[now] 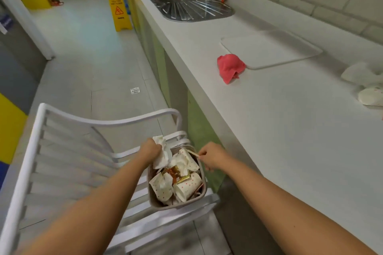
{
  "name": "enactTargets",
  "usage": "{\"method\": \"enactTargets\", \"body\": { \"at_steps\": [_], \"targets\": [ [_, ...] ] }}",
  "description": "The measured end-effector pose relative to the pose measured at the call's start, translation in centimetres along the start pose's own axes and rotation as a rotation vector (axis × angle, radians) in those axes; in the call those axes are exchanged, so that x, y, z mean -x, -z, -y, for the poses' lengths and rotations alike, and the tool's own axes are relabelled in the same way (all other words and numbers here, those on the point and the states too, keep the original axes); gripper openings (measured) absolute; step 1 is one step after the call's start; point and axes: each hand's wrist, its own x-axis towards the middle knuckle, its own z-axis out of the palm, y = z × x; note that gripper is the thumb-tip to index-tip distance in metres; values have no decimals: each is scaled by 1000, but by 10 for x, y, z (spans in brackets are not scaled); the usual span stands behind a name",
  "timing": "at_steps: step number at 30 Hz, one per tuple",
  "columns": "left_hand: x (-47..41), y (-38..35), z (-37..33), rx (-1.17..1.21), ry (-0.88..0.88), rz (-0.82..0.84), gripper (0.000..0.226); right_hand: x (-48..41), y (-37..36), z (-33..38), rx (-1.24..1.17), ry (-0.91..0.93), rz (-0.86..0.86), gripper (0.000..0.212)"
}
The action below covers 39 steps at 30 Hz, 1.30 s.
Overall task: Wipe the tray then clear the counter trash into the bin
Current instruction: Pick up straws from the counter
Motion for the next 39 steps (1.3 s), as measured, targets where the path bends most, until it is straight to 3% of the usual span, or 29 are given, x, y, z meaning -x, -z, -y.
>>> {"method": "enactTargets", "body": {
  "at_steps": [5,11,17,21,28,33,39],
  "targets": [
    [-4,-16,28,-53,54,12,27,-23,-42,-8,48,-118,60,22],
    [-11,-33,36,-10,112,77,39,-50,-74,-6,36,-161,85,21],
    [-17,-37,42,-149,47,67,47,-46,-78,1,0,-57,186,49],
    [-20,-31,34,-126,31,42,41,-47,-67,2,-9,-29,174,52],
    [-12,-24,-7,38,-203,-130,5,-27,-25,20,-54,-44,110,38],
    [15,-18,-61,206,-478,-312,7,4,14,27,-3,15,61,29],
    [48,-28,-130,379,-698,-310,5,38,67,16,45,76,-76,27]
  ]
}}
